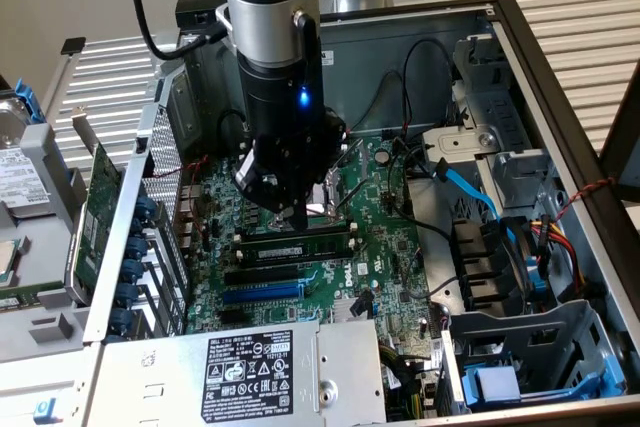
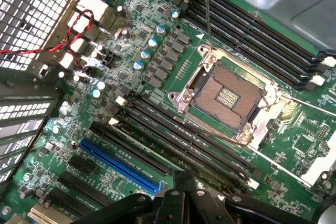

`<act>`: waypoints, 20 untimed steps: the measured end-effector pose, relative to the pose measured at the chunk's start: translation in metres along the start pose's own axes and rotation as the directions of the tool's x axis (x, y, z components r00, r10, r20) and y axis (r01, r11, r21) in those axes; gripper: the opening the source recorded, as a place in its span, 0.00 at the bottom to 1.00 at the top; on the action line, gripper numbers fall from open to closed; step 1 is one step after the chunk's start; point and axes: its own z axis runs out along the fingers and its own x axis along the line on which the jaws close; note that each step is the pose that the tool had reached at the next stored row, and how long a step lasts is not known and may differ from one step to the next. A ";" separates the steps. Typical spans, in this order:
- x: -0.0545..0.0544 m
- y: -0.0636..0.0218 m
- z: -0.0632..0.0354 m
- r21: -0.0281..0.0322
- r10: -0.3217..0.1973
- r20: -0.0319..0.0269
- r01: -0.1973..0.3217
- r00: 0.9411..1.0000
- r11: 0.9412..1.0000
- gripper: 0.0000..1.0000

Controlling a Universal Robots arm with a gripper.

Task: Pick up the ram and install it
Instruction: 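Press down the ram until it locks into place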

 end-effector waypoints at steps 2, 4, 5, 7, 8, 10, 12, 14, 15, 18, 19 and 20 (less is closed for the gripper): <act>0.000 0.0000 0.0000 0.001 0.022 0.001 -0.022 1.000 1.000 0.10; 0.000 0.0000 0.0000 0.001 0.044 0.002 -0.044 0.999 0.999 0.10; 0.000 0.0000 0.0000 0.002 0.056 0.002 -0.056 0.998 0.998 0.10; 0.000 0.0000 0.0000 0.002 0.079 0.003 -0.079 0.997 0.997 0.10; 0.000 0.0000 0.0000 0.002 0.091 0.003 -0.091 0.996 0.996 0.10; 0.000 0.0000 0.0000 0.003 0.115 0.003 -0.115 0.993 0.993 0.10; 0.000 0.0000 -0.0001 0.003 0.139 0.002 -0.139 0.990 0.990 0.10; 0.000 0.0000 0.0000 0.003 0.164 0.002 -0.164 0.986 0.986 0.10; 0.000 0.0000 0.0000 0.003 0.176 0.002 -0.176 0.984 0.984 0.10; 0.000 0.0000 0.0000 0.003 0.215 0.001 -0.215 0.977 0.977 0.10; 0.000 0.0000 0.0000 0.003 0.229 0.001 -0.229 0.974 0.974 0.10; 0.000 0.0000 0.0000 0.003 0.243 0.000 -0.243 0.970 0.970 0.10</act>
